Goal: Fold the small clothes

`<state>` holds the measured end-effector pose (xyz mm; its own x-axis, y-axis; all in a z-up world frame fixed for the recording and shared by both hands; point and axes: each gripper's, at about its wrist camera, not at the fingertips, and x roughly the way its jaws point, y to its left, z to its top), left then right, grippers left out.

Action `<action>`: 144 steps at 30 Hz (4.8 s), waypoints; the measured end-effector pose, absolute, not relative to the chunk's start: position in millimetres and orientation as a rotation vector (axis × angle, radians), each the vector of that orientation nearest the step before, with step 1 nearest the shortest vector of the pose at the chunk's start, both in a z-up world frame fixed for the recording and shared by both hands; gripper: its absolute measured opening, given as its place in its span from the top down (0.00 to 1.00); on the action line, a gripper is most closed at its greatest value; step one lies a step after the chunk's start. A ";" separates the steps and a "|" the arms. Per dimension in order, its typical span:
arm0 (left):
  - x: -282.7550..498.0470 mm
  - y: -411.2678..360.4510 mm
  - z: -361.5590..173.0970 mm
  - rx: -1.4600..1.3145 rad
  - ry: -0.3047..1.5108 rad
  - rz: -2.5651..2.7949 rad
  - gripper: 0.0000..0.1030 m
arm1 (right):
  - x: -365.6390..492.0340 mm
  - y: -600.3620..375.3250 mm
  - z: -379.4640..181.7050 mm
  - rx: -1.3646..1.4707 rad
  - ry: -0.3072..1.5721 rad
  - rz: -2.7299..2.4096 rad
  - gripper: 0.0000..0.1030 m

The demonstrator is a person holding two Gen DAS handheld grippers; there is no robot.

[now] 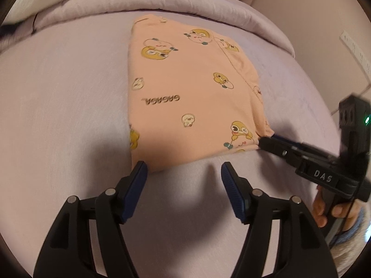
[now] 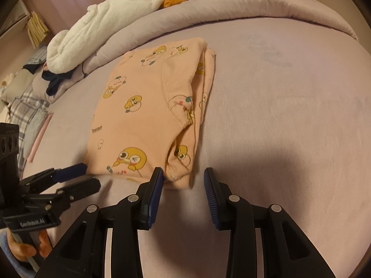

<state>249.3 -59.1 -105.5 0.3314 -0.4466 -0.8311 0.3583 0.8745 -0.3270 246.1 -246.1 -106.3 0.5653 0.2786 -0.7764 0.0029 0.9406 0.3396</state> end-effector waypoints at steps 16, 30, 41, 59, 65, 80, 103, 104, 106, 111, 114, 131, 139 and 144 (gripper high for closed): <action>294.5 1.0 -123.0 -0.611 1.211 -0.589 0.24 | 232.4 -299.2 -128.3 0.832 0.923 0.326 0.47; 360.6 -29.0 -126.0 -0.672 1.226 -0.619 0.22 | 284.6 -302.3 -138.8 0.997 0.879 0.332 0.47; 383.7 -43.6 -125.4 -0.572 1.193 -0.575 0.24 | 322.2 -286.5 -136.0 0.900 0.920 0.358 0.47; 378.9 -48.6 -123.3 -0.379 1.162 -0.527 0.44 | 339.1 -260.0 -129.3 0.701 0.927 0.294 0.49; 379.7 -56.1 -121.6 -0.320 1.147 -0.513 0.44 | 342.5 -251.0 -125.6 0.626 0.935 0.280 0.50; 380.0 -61.8 -118.8 -0.276 1.124 -0.501 0.44 | 343.3 -247.2 -125.4 0.580 0.928 0.272 0.53; 379.3 -63.3 -119.4 -0.263 1.118 -0.501 0.42 | 344.6 -246.9 -125.8 0.581 0.924 0.274 0.53; 379.2 -63.4 -119.5 -0.262 1.117 -0.500 0.42 | 345.2 -246.6 -125.6 0.580 0.924 0.274 0.53; 378.6 -63.8 -119.9 -0.260 1.115 -0.499 0.42 | 345.1 -246.8 -125.9 0.581 0.924 0.274 0.53; 379.5 -63.3 -119.7 -0.257 1.114 -0.500 0.42 | 344.6 -246.7 -126.1 0.579 0.924 0.274 0.53; 379.6 -63.5 -119.6 -0.255 1.112 -0.500 0.42 | 345.0 -246.5 -125.9 0.578 0.924 0.274 0.53; 379.0 -63.7 -119.5 -0.245 1.103 -0.501 0.42 | 345.8 -245.3 -125.8 0.576 0.922 0.273 0.53; 378.1 -66.0 -119.3 -0.239 1.101 -0.495 0.42 | 345.2 -244.7 -126.7 0.572 0.922 0.271 0.53; 377.3 -67.3 -119.1 -0.231 1.096 -0.490 0.42 | 345.7 -244.2 -126.7 0.567 0.922 0.269 0.53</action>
<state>377.3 -67.3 -119.1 0.3651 -0.4886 -0.7924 0.2651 0.8705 -0.4146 345.7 -244.2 -126.7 0.5849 0.4522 -0.6734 0.0188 0.8224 0.5686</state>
